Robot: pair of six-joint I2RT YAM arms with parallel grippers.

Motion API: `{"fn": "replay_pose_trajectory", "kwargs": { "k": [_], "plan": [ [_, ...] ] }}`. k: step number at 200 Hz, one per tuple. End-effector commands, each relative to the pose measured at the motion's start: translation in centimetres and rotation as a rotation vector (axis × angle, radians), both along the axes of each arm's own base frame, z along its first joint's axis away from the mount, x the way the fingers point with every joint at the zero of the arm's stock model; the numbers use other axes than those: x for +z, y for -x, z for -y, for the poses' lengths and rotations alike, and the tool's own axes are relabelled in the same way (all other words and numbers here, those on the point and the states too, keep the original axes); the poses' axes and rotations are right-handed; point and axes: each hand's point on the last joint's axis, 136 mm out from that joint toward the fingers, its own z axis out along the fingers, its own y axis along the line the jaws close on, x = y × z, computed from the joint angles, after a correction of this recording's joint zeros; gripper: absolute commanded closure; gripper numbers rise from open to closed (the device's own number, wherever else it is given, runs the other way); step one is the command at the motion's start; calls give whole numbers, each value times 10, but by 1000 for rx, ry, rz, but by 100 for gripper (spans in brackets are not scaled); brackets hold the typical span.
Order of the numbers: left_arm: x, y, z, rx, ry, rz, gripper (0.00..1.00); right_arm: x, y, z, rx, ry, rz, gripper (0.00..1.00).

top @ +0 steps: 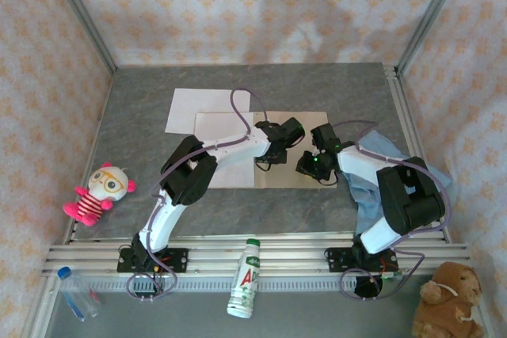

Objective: Put the files into the folder

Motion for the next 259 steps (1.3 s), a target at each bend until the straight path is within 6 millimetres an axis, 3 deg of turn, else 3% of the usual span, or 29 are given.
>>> {"fn": "replay_pose_trajectory", "kwargs": {
  "k": [1, 157, 259],
  "plan": [
    [-4, -2, -6, 11, -45, -1, 82, -16, 17, 3, 12, 27, -63, 71],
    [-23, 1, -4, 44, -39, -28, 85, -24, 22, 1, 26, 25, -77, 71],
    [-51, 12, 1, 61, -19, -84, 86, -33, 21, 8, 37, 70, -71, 71]
  ]
}}
